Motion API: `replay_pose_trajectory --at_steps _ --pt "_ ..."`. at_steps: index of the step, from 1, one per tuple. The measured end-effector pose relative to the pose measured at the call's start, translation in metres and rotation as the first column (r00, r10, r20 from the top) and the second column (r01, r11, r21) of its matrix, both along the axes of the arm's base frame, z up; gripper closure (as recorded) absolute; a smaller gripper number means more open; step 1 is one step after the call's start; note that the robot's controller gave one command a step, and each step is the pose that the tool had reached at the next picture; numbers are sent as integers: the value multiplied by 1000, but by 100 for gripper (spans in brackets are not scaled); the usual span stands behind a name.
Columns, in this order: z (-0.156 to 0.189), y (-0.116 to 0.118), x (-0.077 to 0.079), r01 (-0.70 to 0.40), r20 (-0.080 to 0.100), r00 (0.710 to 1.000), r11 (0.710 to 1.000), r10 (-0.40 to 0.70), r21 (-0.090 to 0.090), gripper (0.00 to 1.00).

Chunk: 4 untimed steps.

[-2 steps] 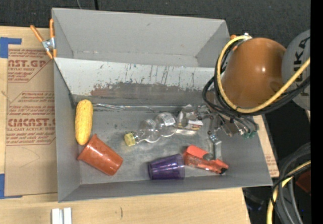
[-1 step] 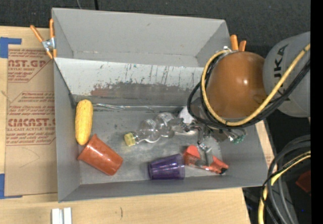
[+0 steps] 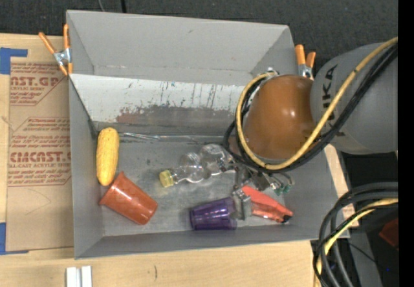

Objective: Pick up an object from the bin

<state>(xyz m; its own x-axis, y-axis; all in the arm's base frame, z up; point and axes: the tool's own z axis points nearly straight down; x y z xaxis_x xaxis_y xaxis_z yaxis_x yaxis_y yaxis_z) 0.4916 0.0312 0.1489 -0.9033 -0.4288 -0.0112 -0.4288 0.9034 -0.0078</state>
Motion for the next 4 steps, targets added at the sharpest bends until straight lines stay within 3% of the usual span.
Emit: replay_pose_trajectory --at_steps 1,2,3,4 --pt "-7 13 -5 -20 0 1000 1000 20 2 0" --pt "-19 14 2 -250 0 968 968 250 -3 0" --pt "-27 24 -1 -81 0 997 997 81 1 0" --pt "-63 41 -1 -65 2 998 998 65 1 100"
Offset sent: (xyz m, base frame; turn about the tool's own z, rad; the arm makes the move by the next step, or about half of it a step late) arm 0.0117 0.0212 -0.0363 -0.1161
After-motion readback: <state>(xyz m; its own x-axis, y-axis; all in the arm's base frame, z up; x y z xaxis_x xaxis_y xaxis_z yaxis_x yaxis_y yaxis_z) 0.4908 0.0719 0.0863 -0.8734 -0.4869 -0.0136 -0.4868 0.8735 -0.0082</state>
